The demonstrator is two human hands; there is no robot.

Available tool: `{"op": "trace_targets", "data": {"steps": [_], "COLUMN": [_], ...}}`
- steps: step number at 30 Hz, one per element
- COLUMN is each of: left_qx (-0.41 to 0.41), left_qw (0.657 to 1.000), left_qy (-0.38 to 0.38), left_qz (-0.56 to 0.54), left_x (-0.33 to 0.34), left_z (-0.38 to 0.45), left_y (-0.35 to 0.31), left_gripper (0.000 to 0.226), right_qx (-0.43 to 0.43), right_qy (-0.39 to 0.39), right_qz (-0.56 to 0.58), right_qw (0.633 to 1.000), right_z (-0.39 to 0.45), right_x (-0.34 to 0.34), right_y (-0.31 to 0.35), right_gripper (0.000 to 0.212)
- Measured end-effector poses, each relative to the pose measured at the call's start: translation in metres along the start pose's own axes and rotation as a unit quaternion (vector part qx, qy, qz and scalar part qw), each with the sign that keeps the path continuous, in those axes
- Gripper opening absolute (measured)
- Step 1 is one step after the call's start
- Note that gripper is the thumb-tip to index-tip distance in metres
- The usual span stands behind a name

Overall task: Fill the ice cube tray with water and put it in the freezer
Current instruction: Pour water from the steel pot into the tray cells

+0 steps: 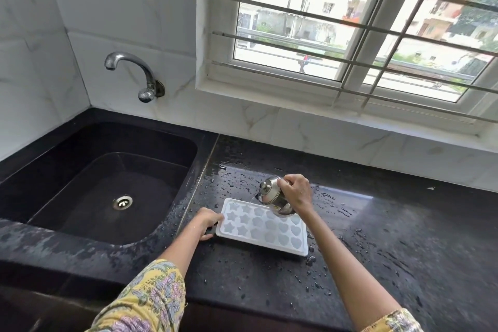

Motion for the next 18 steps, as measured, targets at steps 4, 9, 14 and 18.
{"op": "trace_targets", "data": {"steps": [4,9,14,18], "left_qx": [-0.002,0.006,0.014,0.015], "left_qw": [1.0,1.0,1.0,1.0], "left_qy": [0.008,0.004,-0.004,0.003], "left_qz": [0.002,0.01,0.014,0.013], "left_x": [0.0,0.0,0.001,0.002], "left_z": [-0.003,-0.003,-0.001,-0.001], "left_y": [0.0,0.0,0.001,0.001], "left_gripper": [0.009,0.008,0.005,0.005], "right_qx": [0.032,0.061,0.054,0.03], "right_qy": [-0.002,-0.016,-0.024,-0.019], "right_qz": [0.06,0.119,0.116,0.07], "right_qw": [0.998,0.991,0.991,0.997], "right_z": [0.001,0.005,0.006,0.002], "right_x": [0.004,-0.003,-0.007,-0.007], "right_y": [-0.005,-0.008,-0.013,-0.018], "right_gripper": [0.04,0.042,0.03,0.036]}}
Point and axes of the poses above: each hand's wrist, its own z-axis towards the middle knuckle, its own x-axis out of the palm, y = z × x, the point moved 2 cm from there along z, towards the middle knuckle, and after that the axes turned 11 degrees about -z, right-handed, at the moved point
